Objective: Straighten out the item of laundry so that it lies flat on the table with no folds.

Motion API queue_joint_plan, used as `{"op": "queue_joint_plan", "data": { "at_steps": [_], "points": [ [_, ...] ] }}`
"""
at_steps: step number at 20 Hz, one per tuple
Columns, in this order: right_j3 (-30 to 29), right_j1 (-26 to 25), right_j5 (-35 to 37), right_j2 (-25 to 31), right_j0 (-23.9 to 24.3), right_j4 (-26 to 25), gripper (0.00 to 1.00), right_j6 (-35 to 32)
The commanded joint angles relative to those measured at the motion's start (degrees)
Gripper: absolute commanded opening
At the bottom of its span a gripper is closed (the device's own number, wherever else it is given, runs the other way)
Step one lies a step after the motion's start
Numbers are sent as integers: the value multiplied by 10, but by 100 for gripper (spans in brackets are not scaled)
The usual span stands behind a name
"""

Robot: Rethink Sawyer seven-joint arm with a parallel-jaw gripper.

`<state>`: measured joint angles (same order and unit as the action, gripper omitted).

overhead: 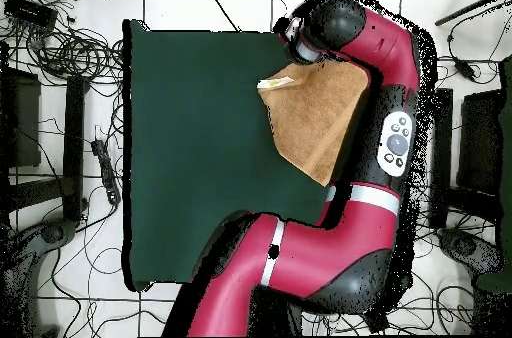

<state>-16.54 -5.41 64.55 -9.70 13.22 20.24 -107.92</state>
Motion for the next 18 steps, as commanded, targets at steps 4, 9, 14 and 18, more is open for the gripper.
{"op": "queue_joint_plan", "data": {
  "at_steps": [4,9,14,18],
  "points": [
    [-92,26,-223,142,-27,17,100,11],
    [-116,50,-299,162,-23,-8,100,59],
    [-243,128,-230,80,-37,-38,100,-26],
    [-252,133,-111,20,-53,-50,100,-76]
  ]
}}
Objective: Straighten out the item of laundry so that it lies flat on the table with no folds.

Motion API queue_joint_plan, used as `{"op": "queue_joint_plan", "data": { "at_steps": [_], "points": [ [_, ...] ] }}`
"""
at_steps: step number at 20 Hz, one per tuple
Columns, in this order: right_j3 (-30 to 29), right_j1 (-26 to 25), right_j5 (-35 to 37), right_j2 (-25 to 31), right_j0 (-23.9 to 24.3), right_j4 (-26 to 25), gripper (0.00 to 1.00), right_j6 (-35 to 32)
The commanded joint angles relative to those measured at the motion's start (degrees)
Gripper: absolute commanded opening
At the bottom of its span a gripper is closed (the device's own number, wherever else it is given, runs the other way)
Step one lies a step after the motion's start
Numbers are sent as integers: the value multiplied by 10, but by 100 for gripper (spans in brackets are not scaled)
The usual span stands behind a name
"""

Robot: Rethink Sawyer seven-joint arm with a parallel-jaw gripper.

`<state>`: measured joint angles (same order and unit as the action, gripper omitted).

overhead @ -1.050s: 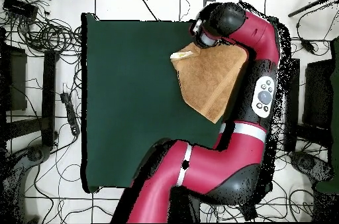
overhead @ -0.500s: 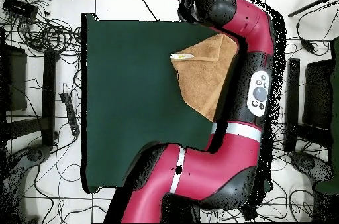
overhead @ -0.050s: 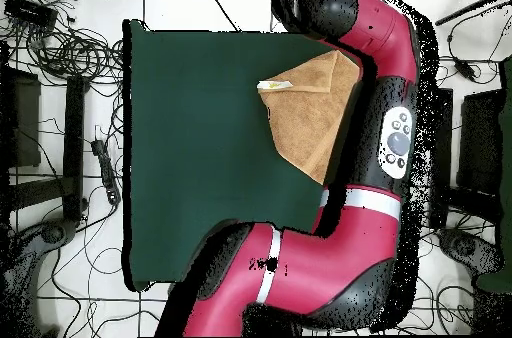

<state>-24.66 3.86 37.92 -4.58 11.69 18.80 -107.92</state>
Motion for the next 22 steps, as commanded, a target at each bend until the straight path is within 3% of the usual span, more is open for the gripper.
{"op": "queue_joint_plan", "data": {
  "at_steps": [1,10,14,18,22],
  "points": [
    [-168,39,169,-42,-41,-41,100,-80],
    [-139,13,335,-87,-52,-42,100,-150],
    [-144,10,322,-89,-52,-44,100,-149],
    [-189,20,221,-73,-48,-52,100,-121],
    [-202,24,182,-67,-43,-58,100,-97]
  ]
}}
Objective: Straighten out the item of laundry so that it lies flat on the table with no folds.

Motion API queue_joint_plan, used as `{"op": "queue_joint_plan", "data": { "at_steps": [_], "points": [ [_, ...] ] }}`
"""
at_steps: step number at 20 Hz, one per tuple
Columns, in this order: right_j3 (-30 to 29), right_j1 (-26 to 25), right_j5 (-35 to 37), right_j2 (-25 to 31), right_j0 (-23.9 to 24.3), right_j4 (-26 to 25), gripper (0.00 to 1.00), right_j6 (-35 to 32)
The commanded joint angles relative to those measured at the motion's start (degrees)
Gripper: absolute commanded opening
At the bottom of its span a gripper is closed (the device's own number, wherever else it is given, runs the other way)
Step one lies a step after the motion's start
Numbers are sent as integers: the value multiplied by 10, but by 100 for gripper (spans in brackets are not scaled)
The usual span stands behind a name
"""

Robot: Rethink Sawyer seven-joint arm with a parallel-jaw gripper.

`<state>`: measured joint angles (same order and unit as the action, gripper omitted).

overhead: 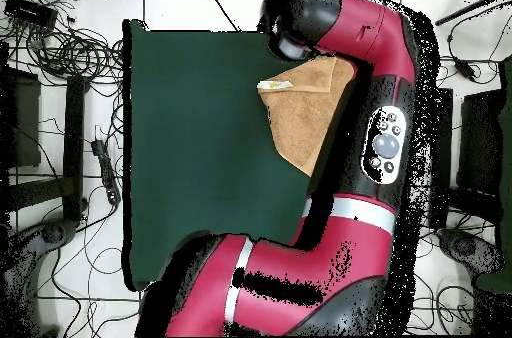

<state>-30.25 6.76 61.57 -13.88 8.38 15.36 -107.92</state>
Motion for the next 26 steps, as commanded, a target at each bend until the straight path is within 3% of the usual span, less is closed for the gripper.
{"op": "queue_joint_plan", "data": {
  "at_steps": [1,14,26],
  "points": [
    [-150,-5,-58,27,-10,-26,100,-94],
    [-192,-7,-102,39,-11,-31,100,-95],
    [-180,-26,-135,58,16,-39,100,-48]
  ]
}}
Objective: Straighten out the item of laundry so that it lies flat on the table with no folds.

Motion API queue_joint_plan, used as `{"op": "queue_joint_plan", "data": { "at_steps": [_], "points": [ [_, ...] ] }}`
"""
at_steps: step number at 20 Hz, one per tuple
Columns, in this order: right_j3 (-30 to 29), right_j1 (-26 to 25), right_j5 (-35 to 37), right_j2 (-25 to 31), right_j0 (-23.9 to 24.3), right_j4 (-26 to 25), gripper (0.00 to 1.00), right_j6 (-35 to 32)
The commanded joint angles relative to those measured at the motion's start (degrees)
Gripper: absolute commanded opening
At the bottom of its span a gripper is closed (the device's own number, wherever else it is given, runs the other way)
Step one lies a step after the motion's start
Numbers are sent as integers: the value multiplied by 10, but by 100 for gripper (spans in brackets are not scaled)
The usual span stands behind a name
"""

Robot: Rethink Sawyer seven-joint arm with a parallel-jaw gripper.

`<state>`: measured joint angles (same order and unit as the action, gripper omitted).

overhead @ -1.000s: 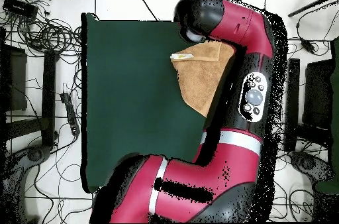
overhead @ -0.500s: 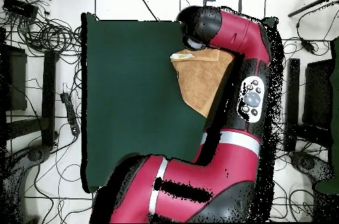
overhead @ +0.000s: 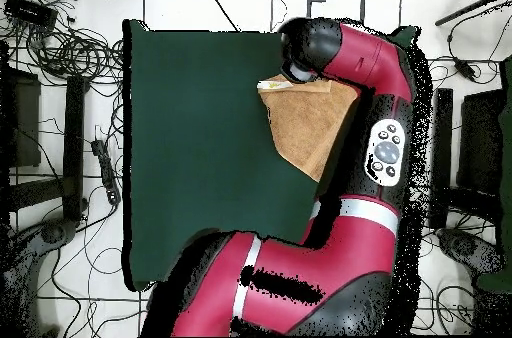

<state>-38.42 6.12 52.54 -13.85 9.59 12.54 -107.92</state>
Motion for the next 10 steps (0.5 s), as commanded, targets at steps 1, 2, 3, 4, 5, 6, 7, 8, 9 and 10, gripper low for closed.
{"op": "queue_joint_plan", "data": {
  "at_steps": [1,2,3,4,5,6,7,8,9,10],
  "points": [
    [-103,-20,-51,61,6,-9,100,-51],
    [-106,-20,-55,62,6,-9,100,-54],
    [-109,-19,-58,63,6,-8,100,-56],
    [-111,-20,-60,62,5,-8,100,-60],
    [-115,-20,-64,62,4,-9,100,-62],
    [-118,-20,-67,61,3,-10,100,-64],
    [-121,-22,-72,63,4,-9,100,-64],
    [-122,-23,-72,63,3,-9,100,-66],
    [-120,-24,-69,62,4,-8,100,-66],
    [-118,-26,-66,62,4,-7,100,-66]
  ]
}}
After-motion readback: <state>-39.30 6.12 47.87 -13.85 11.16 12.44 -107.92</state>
